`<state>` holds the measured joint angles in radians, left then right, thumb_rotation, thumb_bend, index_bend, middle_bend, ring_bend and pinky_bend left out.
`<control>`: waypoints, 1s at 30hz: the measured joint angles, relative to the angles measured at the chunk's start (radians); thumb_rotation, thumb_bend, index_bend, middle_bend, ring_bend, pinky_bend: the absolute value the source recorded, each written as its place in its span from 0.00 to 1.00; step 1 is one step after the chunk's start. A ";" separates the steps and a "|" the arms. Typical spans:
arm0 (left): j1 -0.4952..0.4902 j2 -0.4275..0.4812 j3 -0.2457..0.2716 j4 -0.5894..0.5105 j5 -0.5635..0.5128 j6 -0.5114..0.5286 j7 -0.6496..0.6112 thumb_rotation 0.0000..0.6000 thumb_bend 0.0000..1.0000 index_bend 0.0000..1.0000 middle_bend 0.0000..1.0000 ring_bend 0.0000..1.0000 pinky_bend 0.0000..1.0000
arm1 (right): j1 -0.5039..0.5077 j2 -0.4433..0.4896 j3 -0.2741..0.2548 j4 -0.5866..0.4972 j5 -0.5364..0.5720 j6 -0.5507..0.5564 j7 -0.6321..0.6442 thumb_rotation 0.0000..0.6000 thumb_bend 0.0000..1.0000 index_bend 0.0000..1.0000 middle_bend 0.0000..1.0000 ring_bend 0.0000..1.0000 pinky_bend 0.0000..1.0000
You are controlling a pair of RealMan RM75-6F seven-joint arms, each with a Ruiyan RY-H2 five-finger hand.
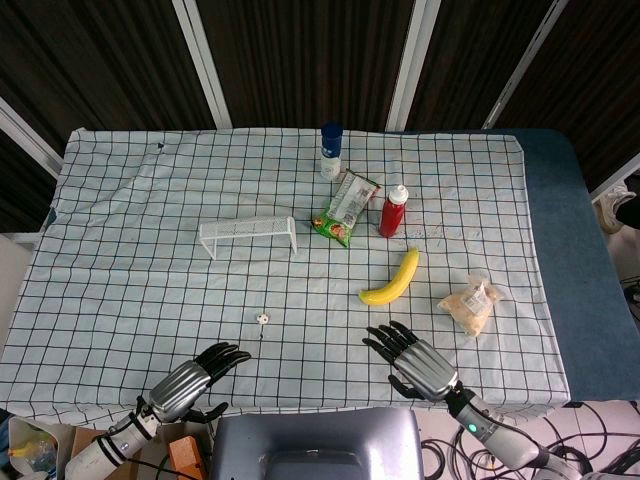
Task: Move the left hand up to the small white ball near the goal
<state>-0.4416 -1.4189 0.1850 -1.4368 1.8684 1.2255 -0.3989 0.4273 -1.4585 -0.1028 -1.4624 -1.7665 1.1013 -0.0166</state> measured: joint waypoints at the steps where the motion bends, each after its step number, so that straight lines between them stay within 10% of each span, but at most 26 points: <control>1: -0.001 -0.002 0.000 0.001 -0.002 0.000 0.003 1.00 0.42 0.00 0.09 0.00 0.00 | 0.000 0.001 -0.001 0.000 0.001 0.002 0.000 1.00 0.46 0.00 0.00 0.00 0.00; 11: 0.019 -0.004 -0.010 0.017 -0.034 0.034 0.088 1.00 0.47 0.03 0.09 0.00 0.00 | -0.031 0.050 -0.006 -0.003 -0.002 0.102 -0.007 1.00 0.46 0.00 0.00 0.00 0.00; 16: 0.084 -0.038 -0.036 0.056 -0.057 0.127 0.252 1.00 0.55 0.31 0.09 0.00 0.00 | -0.118 0.133 -0.008 -0.011 0.002 0.276 -0.027 1.00 0.46 0.00 0.00 0.00 0.00; 22: 0.143 -0.193 -0.049 0.138 -0.068 0.183 0.374 1.00 0.64 0.50 0.11 0.00 0.00 | -0.255 0.221 0.003 -0.007 0.067 0.450 -0.018 1.00 0.46 0.00 0.00 0.00 0.00; 30: 0.142 -0.449 -0.118 0.313 -0.081 0.181 0.528 1.00 0.73 0.60 0.17 0.00 0.00 | -0.283 0.272 0.028 -0.042 0.140 0.419 -0.014 1.00 0.46 0.00 0.00 0.00 0.00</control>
<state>-0.2996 -1.8682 0.0671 -1.1240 1.7873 1.4068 0.1289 0.1442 -1.1863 -0.0752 -1.5040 -1.6264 1.5200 -0.0302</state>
